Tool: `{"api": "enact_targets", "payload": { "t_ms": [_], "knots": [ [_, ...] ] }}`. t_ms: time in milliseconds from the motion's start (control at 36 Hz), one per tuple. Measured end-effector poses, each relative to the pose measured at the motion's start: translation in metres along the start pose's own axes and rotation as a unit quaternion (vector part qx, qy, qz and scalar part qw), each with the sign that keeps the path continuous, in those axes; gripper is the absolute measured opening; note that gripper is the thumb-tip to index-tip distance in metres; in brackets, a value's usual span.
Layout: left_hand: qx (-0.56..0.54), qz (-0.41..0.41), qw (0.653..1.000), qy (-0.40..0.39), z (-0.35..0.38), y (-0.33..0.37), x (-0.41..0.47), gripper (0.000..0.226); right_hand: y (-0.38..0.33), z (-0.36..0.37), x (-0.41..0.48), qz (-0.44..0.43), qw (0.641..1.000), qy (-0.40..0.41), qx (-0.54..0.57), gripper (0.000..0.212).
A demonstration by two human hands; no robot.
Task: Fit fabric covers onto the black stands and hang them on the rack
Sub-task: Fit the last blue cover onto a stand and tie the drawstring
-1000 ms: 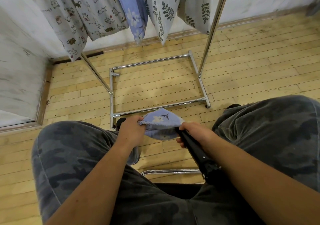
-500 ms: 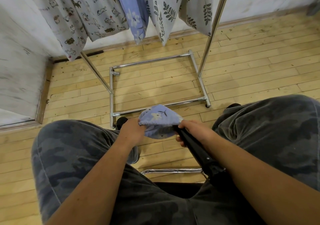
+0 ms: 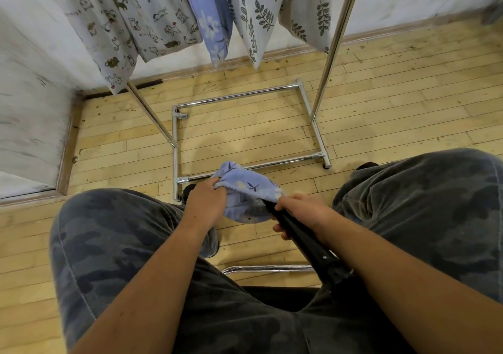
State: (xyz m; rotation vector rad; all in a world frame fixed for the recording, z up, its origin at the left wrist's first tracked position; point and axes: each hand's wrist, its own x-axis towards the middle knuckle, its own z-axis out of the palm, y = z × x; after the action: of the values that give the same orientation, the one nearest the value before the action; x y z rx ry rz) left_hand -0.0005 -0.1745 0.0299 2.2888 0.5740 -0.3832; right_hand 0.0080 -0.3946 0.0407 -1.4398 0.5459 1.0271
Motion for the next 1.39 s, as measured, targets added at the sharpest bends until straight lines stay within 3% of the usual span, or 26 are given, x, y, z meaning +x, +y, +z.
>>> {"api": "enact_targets", "payload": {
  "t_ms": [250, 472, 611, 806, 1167, 1389],
  "knots": [
    [0.031, 0.02, 0.998, 0.057, 0.0, -0.001, -0.002, 0.029, 0.002, 0.001, 0.001, 0.011, 0.999, 0.007, -0.04, 0.018],
    [-0.008, -0.019, 0.998, 0.063, -0.004, 0.002, -0.003, 0.02, 0.001, 0.0, 0.0, 0.006, 0.999, -0.015, -0.041, 0.021],
    [-0.071, -0.003, 0.994, 0.087, -0.006, 0.004, -0.003, 0.022, 0.002, 0.002, -0.001, 0.0, 0.998, -0.04, -0.05, 0.022],
    [-0.092, -0.04, 0.995, 0.014, -0.006, 0.004, -0.006, 0.025, 0.001, 0.002, 0.0, -0.009, 0.998, -0.038, -0.05, 0.023],
    [-0.166, 0.004, 0.986, 0.023, -0.009, 0.008, -0.008, 0.022, 0.006, 0.003, 0.002, -0.009, 0.998, -0.037, -0.057, 0.03],
    [-0.269, -0.011, 0.959, -0.086, -0.011, 0.008, -0.01, 0.034, 0.005, 0.003, 0.001, -0.011, 0.998, -0.029, -0.054, 0.032]
  ]
}}
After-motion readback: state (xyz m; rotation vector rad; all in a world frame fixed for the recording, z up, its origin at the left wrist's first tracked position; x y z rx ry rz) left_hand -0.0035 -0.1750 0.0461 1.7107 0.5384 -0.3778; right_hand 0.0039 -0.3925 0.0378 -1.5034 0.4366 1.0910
